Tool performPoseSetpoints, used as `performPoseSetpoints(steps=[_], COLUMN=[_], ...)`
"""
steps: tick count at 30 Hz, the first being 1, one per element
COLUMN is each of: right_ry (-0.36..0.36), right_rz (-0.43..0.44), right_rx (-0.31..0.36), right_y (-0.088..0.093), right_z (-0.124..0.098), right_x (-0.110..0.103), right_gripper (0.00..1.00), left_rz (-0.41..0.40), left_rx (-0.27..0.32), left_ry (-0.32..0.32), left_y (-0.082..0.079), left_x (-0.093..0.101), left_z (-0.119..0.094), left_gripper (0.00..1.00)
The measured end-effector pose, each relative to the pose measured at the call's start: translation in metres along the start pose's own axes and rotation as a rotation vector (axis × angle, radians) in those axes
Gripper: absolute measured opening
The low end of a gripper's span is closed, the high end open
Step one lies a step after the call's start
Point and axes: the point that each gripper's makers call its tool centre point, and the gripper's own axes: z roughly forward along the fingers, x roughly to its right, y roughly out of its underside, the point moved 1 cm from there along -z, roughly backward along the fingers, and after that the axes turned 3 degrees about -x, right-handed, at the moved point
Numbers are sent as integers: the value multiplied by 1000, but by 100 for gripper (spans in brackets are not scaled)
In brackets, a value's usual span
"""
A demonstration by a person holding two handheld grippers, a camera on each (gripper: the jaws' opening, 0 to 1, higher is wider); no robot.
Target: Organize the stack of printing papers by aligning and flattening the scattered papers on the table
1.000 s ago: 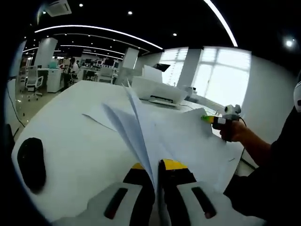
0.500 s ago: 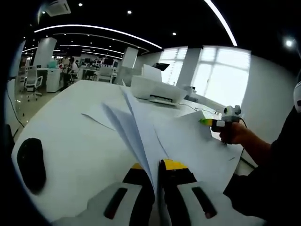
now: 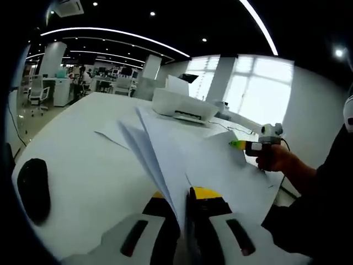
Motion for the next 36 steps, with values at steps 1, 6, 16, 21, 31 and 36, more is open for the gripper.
performPoseSetpoints(steps=[1, 6, 16, 21, 31, 36], right_ry=[4, 11, -13, -9, -17, -29], right_rz=[-1, -4, -31, -30, 21, 40], right_rx=[0, -10, -34, -30, -21, -15], right_y=[0, 1, 7, 7, 9, 9], right_z=[0, 4, 18, 23, 28, 30], right_x=[0, -2, -20, -23, -30, -36], right_gripper=[4, 3, 3, 3, 3, 3], left_rz=[-4, -36, -74, -82, -80, -70], left_rx=[1, 13, 17, 18, 20, 12], left_ry=[-1, 12, 81, 88, 86, 89], left_y=[0, -1, -2, -2, -1, -1], left_x=[-1, 0, 11, 13, 13, 14], left_z=[0, 1, 2, 1, 1, 2], left_gripper=[11, 12, 20, 22, 23, 23])
